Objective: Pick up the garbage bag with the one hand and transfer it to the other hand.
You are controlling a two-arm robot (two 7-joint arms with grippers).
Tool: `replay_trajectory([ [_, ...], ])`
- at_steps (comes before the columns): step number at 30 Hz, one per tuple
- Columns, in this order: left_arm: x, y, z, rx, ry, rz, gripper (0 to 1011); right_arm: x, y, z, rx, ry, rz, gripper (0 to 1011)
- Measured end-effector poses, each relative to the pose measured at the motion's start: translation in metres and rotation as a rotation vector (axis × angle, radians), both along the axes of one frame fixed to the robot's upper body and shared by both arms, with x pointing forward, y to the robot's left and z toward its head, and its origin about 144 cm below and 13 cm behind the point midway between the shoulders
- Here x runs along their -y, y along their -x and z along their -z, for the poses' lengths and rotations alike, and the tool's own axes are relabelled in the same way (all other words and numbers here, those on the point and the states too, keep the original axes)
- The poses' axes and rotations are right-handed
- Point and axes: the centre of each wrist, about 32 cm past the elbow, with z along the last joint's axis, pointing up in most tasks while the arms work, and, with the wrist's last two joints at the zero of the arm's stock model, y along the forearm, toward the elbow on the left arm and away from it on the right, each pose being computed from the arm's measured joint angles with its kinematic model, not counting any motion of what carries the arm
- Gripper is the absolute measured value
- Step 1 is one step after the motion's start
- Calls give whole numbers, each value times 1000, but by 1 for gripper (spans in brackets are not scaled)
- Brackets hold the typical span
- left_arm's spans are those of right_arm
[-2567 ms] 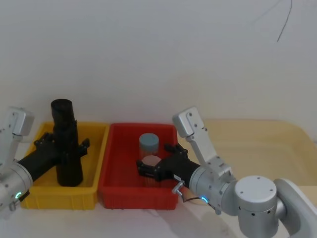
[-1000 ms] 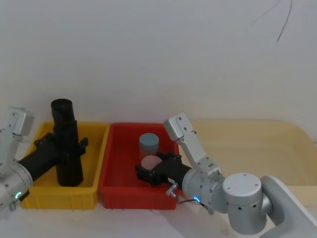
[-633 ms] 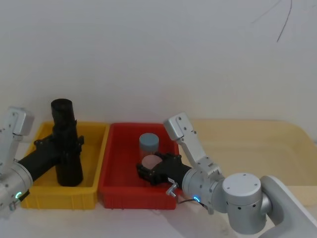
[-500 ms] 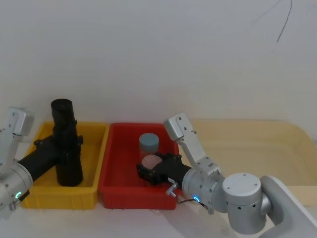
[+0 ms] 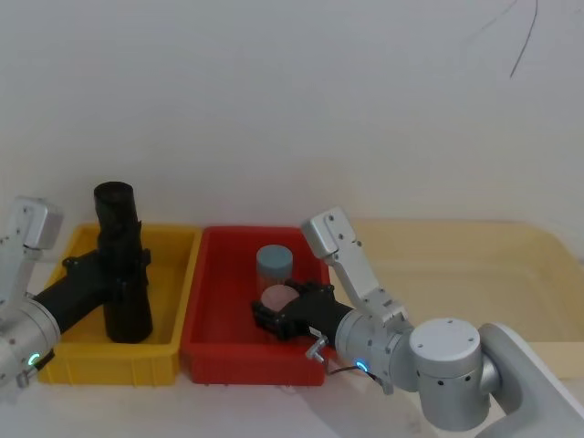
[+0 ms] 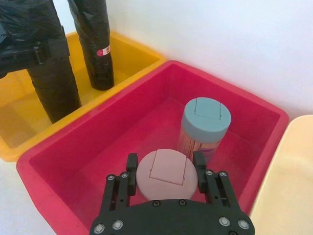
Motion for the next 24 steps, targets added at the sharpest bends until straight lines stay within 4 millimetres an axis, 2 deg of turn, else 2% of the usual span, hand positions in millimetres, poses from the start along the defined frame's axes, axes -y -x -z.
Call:
replay_trajectory([
  [7, 1, 1, -5, 19, -12, -1, 356, 2, 2, -3, 18, -13, -2, 666],
  [11, 1, 3, -16, 49, -31, -5, 356, 5, 4, -9, 37, -36, -3, 666],
  [24, 11, 7, -75, 169, -71, 19, 356, 26, 14, -51, 145, -142, 1, 666],
])
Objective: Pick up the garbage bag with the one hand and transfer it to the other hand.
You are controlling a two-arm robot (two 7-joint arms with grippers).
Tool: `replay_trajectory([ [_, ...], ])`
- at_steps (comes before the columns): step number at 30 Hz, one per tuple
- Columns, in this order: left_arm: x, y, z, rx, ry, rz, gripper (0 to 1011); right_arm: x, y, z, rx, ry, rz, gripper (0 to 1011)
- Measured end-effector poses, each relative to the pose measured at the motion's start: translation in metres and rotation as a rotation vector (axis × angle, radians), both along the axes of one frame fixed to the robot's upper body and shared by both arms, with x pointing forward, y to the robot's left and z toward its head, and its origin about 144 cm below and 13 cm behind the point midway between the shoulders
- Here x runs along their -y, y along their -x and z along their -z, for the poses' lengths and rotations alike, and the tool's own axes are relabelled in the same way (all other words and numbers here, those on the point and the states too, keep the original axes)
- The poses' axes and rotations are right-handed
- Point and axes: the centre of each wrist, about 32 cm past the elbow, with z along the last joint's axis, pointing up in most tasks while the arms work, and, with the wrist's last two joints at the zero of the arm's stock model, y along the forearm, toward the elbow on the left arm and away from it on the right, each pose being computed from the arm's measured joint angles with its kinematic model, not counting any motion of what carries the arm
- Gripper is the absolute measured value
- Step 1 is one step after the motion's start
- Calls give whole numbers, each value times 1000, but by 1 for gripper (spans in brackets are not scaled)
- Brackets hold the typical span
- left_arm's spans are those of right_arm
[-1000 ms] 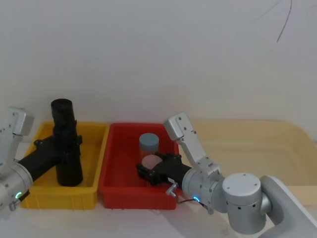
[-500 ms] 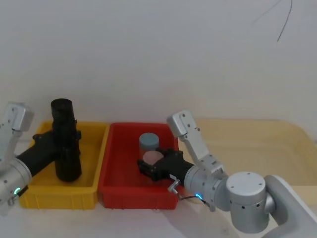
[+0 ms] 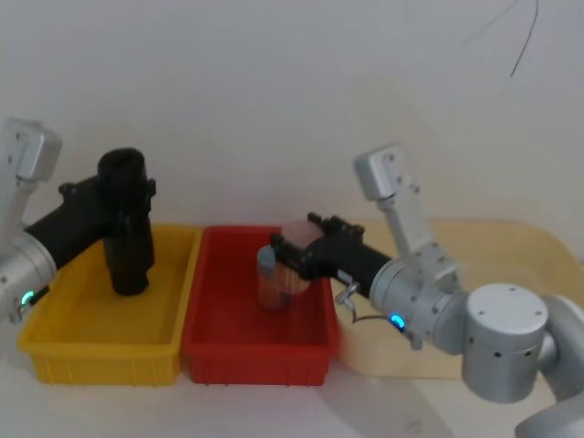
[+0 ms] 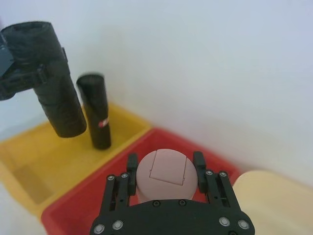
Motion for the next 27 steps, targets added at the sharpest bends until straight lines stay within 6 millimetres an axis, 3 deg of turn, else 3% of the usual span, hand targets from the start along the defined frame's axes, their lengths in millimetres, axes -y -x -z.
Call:
replay_trajectory([
  [12, 20, -17, -39, 100, -6, 123, 356, 27, 6, -32, 121, -40, 92, 666],
  [27, 63, -69, -48, 132, 36, 331, 356, 63, 2, -37, 169, -16, 291, 666],
])
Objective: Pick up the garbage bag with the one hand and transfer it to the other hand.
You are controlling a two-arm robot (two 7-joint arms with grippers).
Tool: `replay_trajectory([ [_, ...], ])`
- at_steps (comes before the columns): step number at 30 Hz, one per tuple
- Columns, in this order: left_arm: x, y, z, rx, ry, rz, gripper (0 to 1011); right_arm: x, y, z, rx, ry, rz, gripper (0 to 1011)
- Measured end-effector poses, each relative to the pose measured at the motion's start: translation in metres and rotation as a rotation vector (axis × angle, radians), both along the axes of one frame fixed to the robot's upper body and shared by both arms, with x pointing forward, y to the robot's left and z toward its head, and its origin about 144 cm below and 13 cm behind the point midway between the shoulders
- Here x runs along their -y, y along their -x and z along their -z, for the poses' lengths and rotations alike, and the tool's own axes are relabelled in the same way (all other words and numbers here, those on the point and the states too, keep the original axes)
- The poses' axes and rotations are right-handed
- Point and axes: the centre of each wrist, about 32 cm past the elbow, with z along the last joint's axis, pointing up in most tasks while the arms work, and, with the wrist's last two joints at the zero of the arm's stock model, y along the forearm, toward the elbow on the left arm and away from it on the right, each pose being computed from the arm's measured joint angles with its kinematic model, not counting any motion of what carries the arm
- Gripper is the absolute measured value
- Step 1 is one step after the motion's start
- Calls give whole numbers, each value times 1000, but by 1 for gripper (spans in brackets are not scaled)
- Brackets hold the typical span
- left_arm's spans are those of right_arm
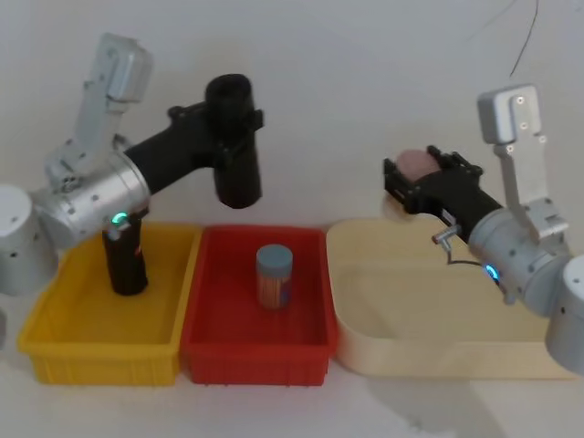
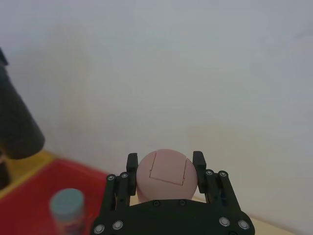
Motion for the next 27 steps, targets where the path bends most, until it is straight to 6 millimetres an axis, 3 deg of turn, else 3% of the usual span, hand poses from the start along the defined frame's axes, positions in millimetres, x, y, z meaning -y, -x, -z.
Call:
replay_trajectory([
  [7, 23, -26, 2, -8, 21, 94, 356, 18, -5, 8, -18, 8, 107, 666],
  [16, 69, -76, 12, -49, 66, 246, 356, 44, -12, 24, -75, 20, 232, 666],
  [27, 105, -86, 24, -99, 61, 343, 356, 65, -14, 39, -130, 22, 276, 666],
])
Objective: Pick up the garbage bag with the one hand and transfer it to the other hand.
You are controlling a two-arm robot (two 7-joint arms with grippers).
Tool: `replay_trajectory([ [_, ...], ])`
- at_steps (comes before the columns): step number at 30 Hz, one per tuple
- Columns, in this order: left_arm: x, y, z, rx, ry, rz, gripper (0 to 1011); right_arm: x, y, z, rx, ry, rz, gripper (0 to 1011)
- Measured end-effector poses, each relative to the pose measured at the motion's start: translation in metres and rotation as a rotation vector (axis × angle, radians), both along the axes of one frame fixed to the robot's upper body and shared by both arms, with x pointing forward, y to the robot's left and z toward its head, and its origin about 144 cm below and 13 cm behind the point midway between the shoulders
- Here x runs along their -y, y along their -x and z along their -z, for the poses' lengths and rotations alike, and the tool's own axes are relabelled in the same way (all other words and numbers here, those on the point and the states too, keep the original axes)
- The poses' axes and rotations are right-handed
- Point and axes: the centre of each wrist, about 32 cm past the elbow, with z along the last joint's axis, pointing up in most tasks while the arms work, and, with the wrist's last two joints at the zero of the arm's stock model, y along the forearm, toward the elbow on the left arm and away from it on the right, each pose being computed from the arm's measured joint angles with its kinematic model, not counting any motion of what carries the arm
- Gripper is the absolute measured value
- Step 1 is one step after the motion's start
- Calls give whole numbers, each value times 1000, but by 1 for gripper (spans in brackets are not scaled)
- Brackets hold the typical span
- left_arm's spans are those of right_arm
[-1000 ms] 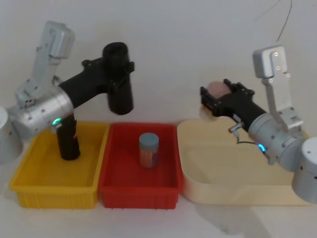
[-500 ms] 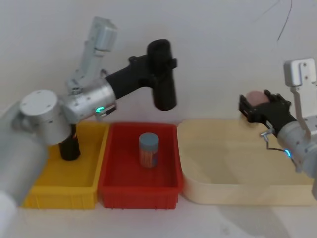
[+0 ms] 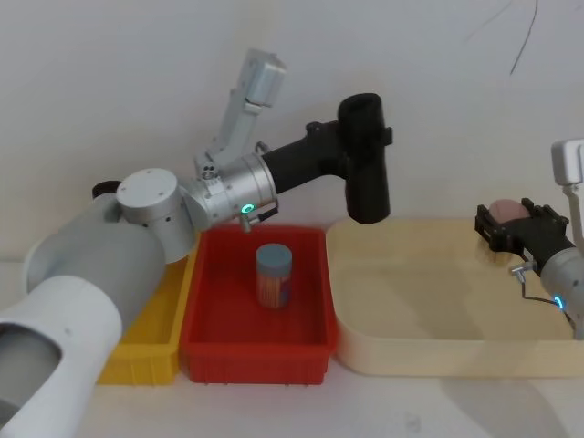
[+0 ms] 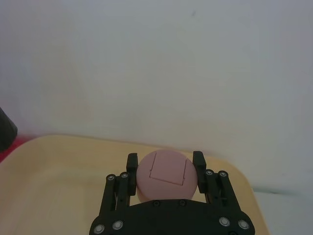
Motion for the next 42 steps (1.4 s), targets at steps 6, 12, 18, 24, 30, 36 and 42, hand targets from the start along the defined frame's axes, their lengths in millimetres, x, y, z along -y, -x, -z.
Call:
replay_trajectory([
  [6, 12, 0, 5, -18, -13, 25, 356, 5, 2, 3, -9, -9, -2, 694],
  [12, 18, 1, 8, -27, -24, 42, 356, 8, 3, 5, -15, -16, -4, 879],
  [18, 22, 2, 9, -32, -31, 51, 356, 10, 3, 6, -19, -20, -6, 1002],
  [24, 25, 3, 10, -36, -36, 59, 356, 12, 6, 5, -16, -18, -28, 1000],
  [30, 26, 3, 11, -39, -38, 62, 356, 17, 12, 2, -7, -16, -83, 999],
  [36, 27, 3, 11, -40, -39, 64, 356, 22, 19, -2, 0, -9, -154, 1000],
  [42, 28, 4, 11, -41, -41, 66, 356, 28, 25, -4, -1, -1, -229, 1000],
])
